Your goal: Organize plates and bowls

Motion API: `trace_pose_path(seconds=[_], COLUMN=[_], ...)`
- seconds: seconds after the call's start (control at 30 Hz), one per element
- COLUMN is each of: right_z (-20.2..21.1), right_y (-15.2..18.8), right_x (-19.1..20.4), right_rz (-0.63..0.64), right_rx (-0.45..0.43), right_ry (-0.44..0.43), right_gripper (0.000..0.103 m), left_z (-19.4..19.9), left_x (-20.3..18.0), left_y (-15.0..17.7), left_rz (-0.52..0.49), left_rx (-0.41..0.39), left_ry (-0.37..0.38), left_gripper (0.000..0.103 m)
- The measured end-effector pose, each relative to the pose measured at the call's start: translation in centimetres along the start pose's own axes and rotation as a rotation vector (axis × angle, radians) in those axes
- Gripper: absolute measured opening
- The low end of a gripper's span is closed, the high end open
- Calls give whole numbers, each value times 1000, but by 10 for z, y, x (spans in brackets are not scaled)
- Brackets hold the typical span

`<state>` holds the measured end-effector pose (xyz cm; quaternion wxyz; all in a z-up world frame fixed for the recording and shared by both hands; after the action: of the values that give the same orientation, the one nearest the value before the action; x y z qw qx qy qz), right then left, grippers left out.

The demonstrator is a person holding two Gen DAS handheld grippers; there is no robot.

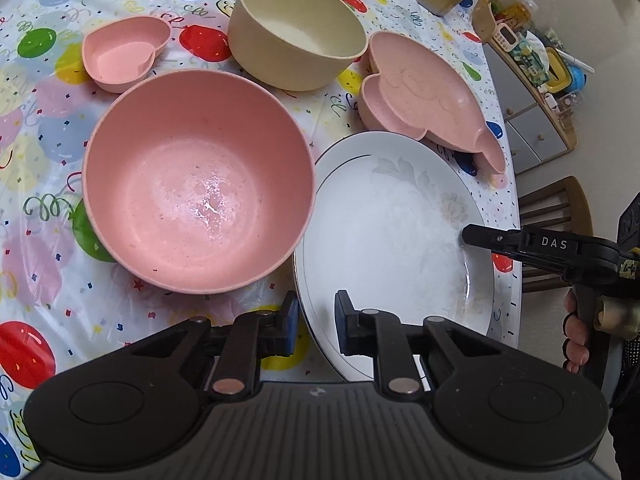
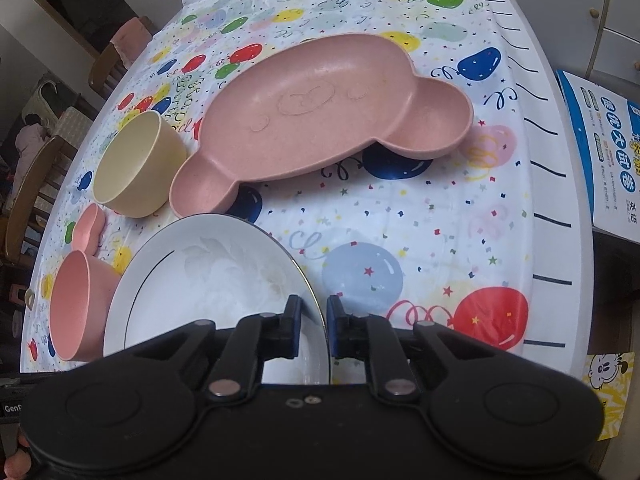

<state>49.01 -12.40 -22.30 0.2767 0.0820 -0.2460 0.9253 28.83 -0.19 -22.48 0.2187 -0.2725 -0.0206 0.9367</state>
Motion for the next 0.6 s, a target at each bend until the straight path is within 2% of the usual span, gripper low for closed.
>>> trace_pose_path(seconds=[0.6], right_z=[30], right_y=[32], right_x=[2], right_rz=[-56], right_rx=[-27], right_ry=[19], right_gripper=[8], left_z=[15], left_x=[-9], left_y=[18], left_rz=[-70], left_rx=[36], left_ry=[41], left_gripper=[18])
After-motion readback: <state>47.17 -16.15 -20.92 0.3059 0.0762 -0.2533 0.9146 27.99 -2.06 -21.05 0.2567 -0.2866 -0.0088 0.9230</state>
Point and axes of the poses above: each gripper's, at about its wrist camera, not at the fingertips, and z roughly against the way its jaws point, x to its left, y to its underside, the point moved 8 cm from there along -z, roughly the way its jaws point, and after that the axes turned 11 degrees about z, right-handed, at the moved point
